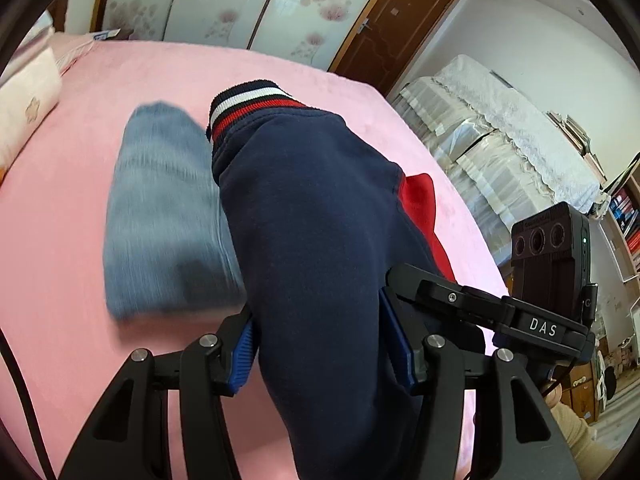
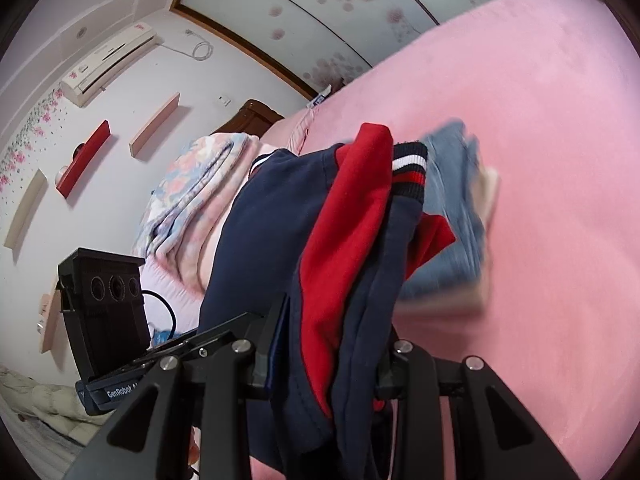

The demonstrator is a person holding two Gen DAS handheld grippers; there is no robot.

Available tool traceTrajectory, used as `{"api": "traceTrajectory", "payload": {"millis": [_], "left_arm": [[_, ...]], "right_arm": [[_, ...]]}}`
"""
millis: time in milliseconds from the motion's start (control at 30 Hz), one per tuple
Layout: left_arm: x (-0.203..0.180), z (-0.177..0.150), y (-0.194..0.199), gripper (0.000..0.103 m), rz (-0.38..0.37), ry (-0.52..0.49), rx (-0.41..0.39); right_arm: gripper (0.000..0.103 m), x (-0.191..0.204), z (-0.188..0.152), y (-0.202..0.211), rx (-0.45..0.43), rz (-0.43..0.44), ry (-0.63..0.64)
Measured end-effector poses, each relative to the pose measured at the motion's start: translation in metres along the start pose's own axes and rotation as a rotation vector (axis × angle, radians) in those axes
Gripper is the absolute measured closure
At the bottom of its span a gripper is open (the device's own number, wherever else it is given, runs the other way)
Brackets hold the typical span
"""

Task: Fold large clothes
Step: 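Lower the jacket onto the jeans stack and open the right gripper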

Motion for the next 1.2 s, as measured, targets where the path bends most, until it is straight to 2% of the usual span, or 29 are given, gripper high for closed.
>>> {"api": "traceTrajectory", "payload": {"millis": [133, 267, 400, 533, 600, 633, 767, 833, 967, 1033, 1200], "left_arm": [[0.023, 0.043, -0.032, 0.048, 0.009, -0.030, -0.010], [0.065, 0.072, -0.071, 0.048, 0.015, -0.011, 0.012], [0.089, 0.073, -0.115, 0.047, 0.042, 0.004, 0.039], [0.119, 0.066, -0.158, 0.042, 0.128, 0.033, 0.097], [0.118, 0.065, -0.164, 0.036, 0.169, -0.017, 0.061], [0.117, 0.064, -0.164, 0.031, 0.178, -0.028, 0.045], [0.115, 0.064, -0.162, 0.029, 0.193, -0.023, 0.029], [0.112, 0.060, -0.159, 0.028, 0.207, -0.015, 0.027], [0.097, 0.047, -0.143, 0.027, 0.280, -0.008, 0.036], [0.088, 0.043, -0.137, 0.027, 0.290, -0.010, 0.038], [0.051, 0.035, -0.105, 0.027, 0.376, -0.047, -0.011]], "right_arm": [[0.071, -0.007, 0.043, -0.039, -0.003, -0.003, 0.013], [0.070, -0.028, 0.069, -0.081, 0.012, -0.016, -0.009], [0.068, -0.053, 0.077, -0.122, 0.023, -0.049, -0.035], [0.067, -0.084, 0.069, -0.160, 0.073, -0.101, -0.077], [0.066, -0.089, 0.064, -0.170, 0.082, -0.145, -0.061], [0.064, -0.087, 0.062, -0.171, 0.077, -0.156, -0.041], [0.052, -0.079, 0.063, -0.168, 0.101, -0.180, -0.002], [0.049, -0.073, 0.063, -0.160, 0.108, -0.219, 0.042], [0.048, -0.064, 0.057, -0.138, 0.093, -0.266, 0.118], [0.048, -0.060, 0.055, -0.126, 0.082, -0.285, 0.138], [0.048, -0.046, 0.049, -0.099, 0.058, -0.337, 0.169]]}}
Point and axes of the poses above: each gripper's, at about its wrist camera, not at the fingertips, and y roughly against the way its jaws point, x to its left, z to its top, the point moved 3 cm from there along -y, roughly the way its jaws point
